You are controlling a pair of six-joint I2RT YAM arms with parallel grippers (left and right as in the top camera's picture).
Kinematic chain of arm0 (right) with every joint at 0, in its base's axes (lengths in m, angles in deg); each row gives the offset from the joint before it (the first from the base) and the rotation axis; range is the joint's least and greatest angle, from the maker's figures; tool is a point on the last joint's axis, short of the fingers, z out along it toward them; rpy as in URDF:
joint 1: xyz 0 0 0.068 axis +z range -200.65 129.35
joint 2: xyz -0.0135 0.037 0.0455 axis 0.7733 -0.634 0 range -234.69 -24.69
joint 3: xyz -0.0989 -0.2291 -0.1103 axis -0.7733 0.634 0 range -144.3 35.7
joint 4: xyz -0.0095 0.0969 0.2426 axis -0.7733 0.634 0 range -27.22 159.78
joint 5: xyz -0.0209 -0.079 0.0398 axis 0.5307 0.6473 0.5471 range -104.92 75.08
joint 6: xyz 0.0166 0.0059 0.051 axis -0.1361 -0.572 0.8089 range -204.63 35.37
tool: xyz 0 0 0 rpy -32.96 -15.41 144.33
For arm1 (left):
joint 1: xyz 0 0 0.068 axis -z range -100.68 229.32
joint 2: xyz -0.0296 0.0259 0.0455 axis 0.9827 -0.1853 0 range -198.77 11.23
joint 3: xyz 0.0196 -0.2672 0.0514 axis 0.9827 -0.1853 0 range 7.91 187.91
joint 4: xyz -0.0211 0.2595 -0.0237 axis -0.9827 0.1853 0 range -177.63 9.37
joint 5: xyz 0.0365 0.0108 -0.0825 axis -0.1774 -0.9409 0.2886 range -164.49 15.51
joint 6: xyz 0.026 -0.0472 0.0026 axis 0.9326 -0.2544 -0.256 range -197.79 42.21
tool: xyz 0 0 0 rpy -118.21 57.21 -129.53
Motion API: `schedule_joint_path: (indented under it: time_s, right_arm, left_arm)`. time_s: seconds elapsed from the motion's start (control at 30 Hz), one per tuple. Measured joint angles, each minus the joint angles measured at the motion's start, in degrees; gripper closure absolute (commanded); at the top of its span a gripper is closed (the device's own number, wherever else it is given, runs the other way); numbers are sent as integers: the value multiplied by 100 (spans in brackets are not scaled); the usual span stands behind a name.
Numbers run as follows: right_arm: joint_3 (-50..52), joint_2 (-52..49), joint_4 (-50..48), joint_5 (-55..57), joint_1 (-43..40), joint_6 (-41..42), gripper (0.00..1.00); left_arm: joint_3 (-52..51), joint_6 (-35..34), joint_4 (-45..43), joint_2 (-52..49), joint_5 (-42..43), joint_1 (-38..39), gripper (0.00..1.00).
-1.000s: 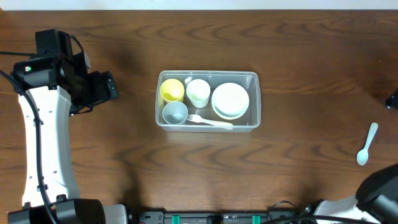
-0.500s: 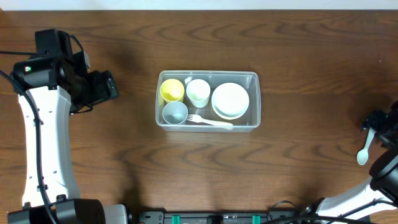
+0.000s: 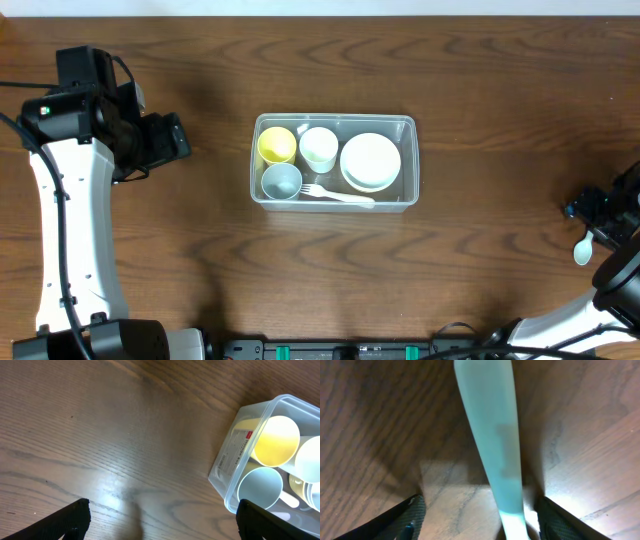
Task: Pack container
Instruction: 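Move the right gripper to the light green spoon and grasp it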
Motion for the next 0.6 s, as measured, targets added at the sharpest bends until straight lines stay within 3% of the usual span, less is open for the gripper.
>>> schedule_joint_path:
  time_s: [0.3, 0.6]
  right_arm:
    - [0, 0, -44, -28, 0, -13, 57]
    - [2, 0, -74, -20, 0, 44, 72]
  left_arm:
    - [0, 0, 0, 0, 0, 0, 7]
    - [0, 0, 0, 0, 0, 0, 7]
